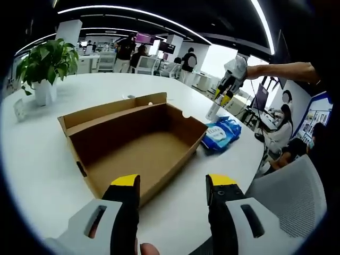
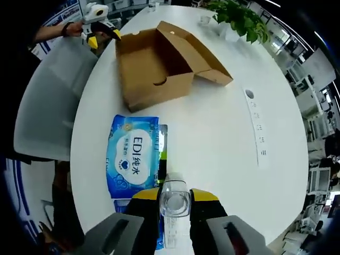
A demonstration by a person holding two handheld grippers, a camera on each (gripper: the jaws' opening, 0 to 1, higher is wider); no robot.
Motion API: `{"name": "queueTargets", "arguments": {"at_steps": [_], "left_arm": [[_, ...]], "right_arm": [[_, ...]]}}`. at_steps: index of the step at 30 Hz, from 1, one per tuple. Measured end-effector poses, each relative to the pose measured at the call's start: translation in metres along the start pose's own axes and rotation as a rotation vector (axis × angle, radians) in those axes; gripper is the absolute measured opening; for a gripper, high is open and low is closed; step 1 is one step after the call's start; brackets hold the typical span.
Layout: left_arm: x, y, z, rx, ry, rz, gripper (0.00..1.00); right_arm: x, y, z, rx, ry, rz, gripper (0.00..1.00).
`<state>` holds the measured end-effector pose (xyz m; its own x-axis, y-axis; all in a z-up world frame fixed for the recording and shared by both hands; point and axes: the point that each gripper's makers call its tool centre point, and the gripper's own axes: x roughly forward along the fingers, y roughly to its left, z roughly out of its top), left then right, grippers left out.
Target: Operate the shoe box by opening the lid, removing the specified soft item, and placing it in the target area until the item is outside and the box remains undamaged.
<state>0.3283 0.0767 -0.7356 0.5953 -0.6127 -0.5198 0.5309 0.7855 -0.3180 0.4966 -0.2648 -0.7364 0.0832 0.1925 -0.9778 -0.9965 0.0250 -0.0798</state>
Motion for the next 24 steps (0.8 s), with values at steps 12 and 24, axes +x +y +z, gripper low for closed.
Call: {"name": "queueTargets", "arguments": {"at_steps": [12,24], "left_arm": [[0.0,0.0,-0.001,-0.006,0.001,0.004,0.49],[0.001,0.001,-0.002,-0.016,0.008,0.005,0.49]], "right_arm": [[0.018,0.001,-0.009,-0.008,0.04,0.012,0.16],[0.029,-0.002,-0.02,-0.006,0.073,0.021,0.16]]}}
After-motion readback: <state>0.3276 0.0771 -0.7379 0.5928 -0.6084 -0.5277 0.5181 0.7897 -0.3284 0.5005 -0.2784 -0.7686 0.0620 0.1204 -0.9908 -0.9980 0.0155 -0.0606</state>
